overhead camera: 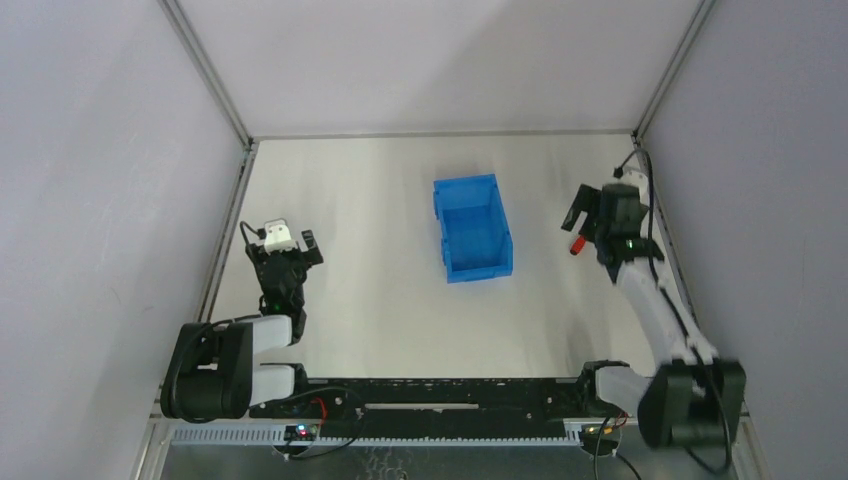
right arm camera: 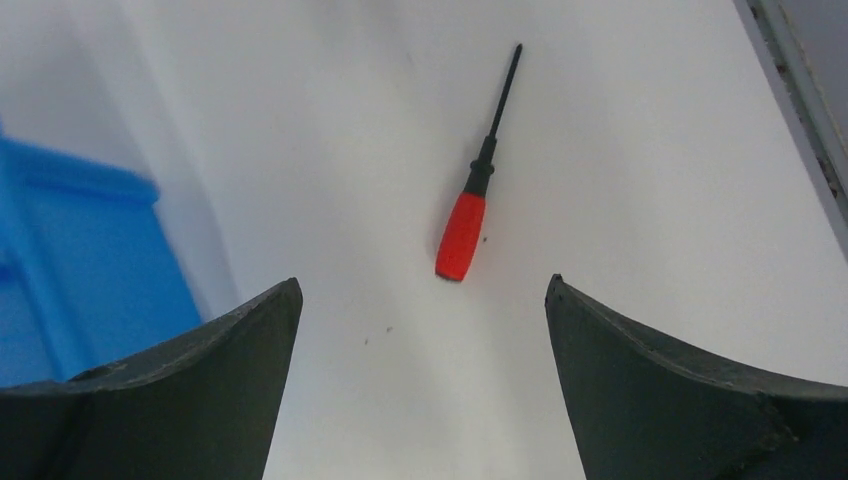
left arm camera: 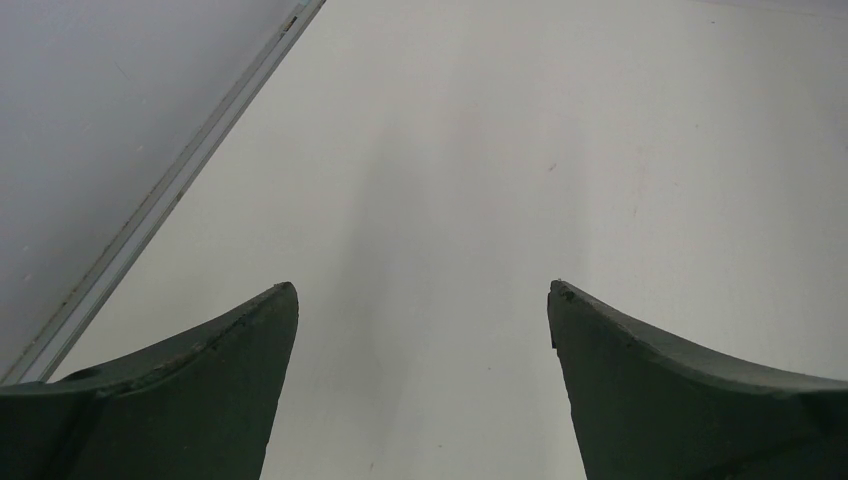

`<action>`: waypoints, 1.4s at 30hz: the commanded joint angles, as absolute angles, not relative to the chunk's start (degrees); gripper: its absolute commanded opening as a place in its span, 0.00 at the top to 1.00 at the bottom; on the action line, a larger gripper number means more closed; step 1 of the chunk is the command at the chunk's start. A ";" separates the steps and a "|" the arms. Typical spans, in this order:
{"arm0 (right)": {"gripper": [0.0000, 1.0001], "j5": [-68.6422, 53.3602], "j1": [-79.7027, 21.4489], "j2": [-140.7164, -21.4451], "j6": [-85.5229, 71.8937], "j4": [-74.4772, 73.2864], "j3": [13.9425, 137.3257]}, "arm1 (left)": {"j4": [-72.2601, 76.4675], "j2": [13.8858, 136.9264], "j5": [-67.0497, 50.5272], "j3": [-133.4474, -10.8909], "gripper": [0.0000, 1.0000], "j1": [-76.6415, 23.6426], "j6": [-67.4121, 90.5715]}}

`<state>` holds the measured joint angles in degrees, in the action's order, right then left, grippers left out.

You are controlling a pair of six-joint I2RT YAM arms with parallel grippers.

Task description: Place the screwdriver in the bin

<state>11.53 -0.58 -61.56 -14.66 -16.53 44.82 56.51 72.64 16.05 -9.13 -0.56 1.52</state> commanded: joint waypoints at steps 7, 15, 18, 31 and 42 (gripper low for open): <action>0.16 9.05 4.47 -98.04 -17.71 -35.07 68.18 | 60.38 72.20 15.38 -11.08 0.00 -0.18 0.97; 0.31 11.77 4.48 -106.71 -16.78 -32.95 69.54 | 60.38 72.24 15.39 -11.15 0.00 -0.18 0.97; 0.43 12.42 4.72 -107.95 -16.16 -32.23 69.52 | 60.38 72.20 15.42 -11.10 0.00 -0.18 0.97; 0.89 9.27 4.83 -93.77 -12.59 -35.36 70.20 | 60.38 72.22 15.38 -11.15 0.00 -0.18 0.97; 0.89 2.16 0.36 -75.46 -12.66 -47.22 77.12 | 60.38 72.24 15.38 -11.09 0.00 -0.18 0.97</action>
<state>6.13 3.05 -79.35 -13.26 -41.67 73.47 56.51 72.64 16.03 -9.13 -0.56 1.52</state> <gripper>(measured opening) 0.253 0.996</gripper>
